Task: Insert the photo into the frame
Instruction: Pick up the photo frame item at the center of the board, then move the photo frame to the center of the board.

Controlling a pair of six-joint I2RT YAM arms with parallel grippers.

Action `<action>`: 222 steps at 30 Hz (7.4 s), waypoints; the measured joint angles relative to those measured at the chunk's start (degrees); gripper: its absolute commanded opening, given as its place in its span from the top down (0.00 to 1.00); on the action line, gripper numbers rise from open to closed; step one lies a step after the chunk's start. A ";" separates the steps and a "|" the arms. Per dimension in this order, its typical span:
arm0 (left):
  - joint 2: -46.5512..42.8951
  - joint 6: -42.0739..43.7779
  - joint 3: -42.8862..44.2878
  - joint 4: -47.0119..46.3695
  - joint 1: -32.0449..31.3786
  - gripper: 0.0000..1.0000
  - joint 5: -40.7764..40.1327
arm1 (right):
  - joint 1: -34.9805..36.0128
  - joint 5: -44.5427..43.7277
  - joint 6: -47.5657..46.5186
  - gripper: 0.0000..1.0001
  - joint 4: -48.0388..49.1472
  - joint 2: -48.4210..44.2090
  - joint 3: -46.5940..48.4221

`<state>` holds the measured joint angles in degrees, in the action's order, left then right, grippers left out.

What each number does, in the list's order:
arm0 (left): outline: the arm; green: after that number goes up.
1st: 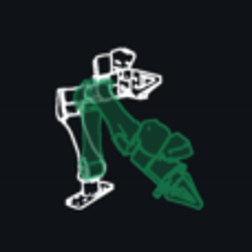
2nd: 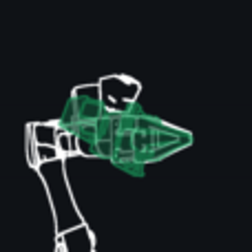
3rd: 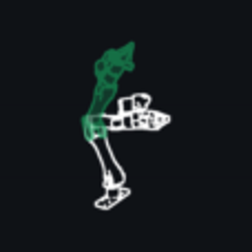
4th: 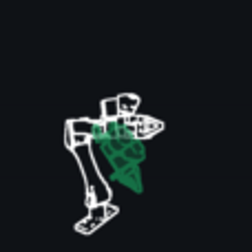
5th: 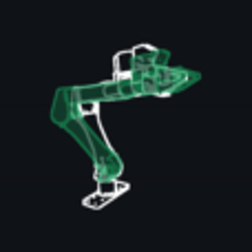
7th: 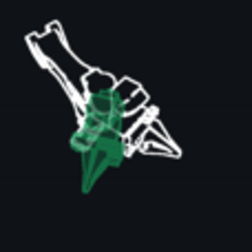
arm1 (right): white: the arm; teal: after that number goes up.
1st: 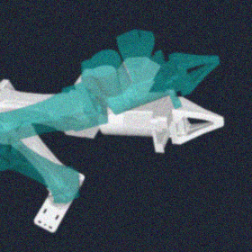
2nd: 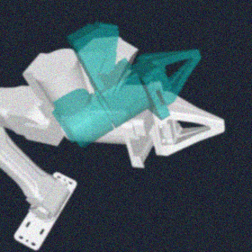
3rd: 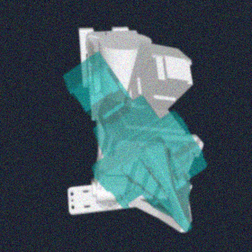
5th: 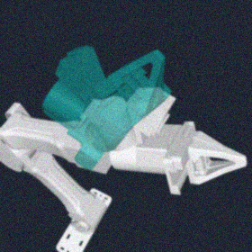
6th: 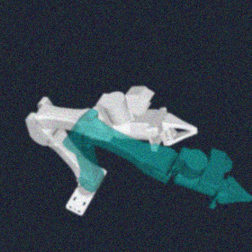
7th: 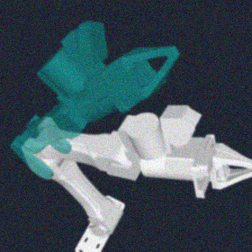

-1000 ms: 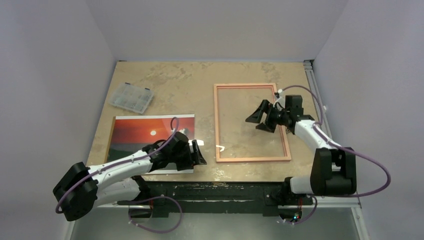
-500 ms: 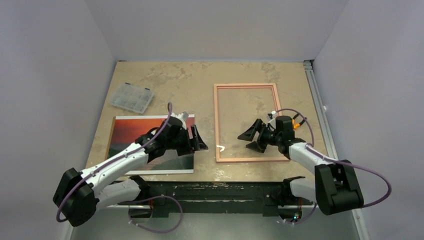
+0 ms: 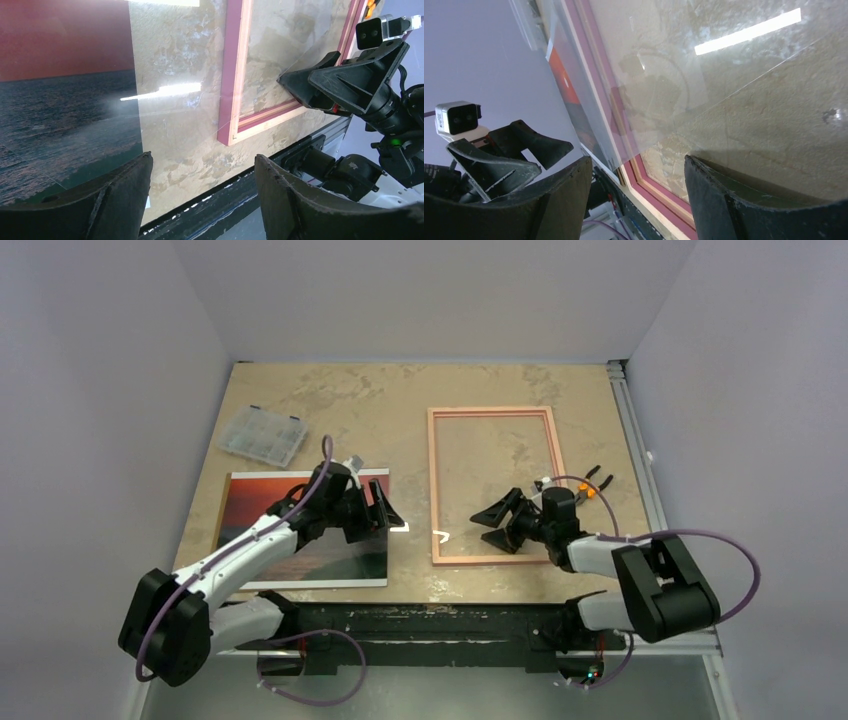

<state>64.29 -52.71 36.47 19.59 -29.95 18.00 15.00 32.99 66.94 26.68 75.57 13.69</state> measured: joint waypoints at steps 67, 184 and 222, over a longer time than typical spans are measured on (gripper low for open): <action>-9.51 8.07 0.09 16.15 0.33 0.28 -5.29 | -2.93 17.49 -45.48 1.00 -48.50 15.34 40.19; -7.65 9.86 2.12 12.72 12.57 0.24 3.58 | 9.20 -21.94 -35.74 1.00 -56.81 -18.38 47.34; 38.75 1.97 29.09 8.33 -17.77 0.88 -16.28 | -5.31 -14.82 -39.82 1.00 -75.95 -21.53 56.46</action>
<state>103.04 -50.74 65.56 27.92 -47.72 1.72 9.69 18.17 27.11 -49.28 54.04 70.15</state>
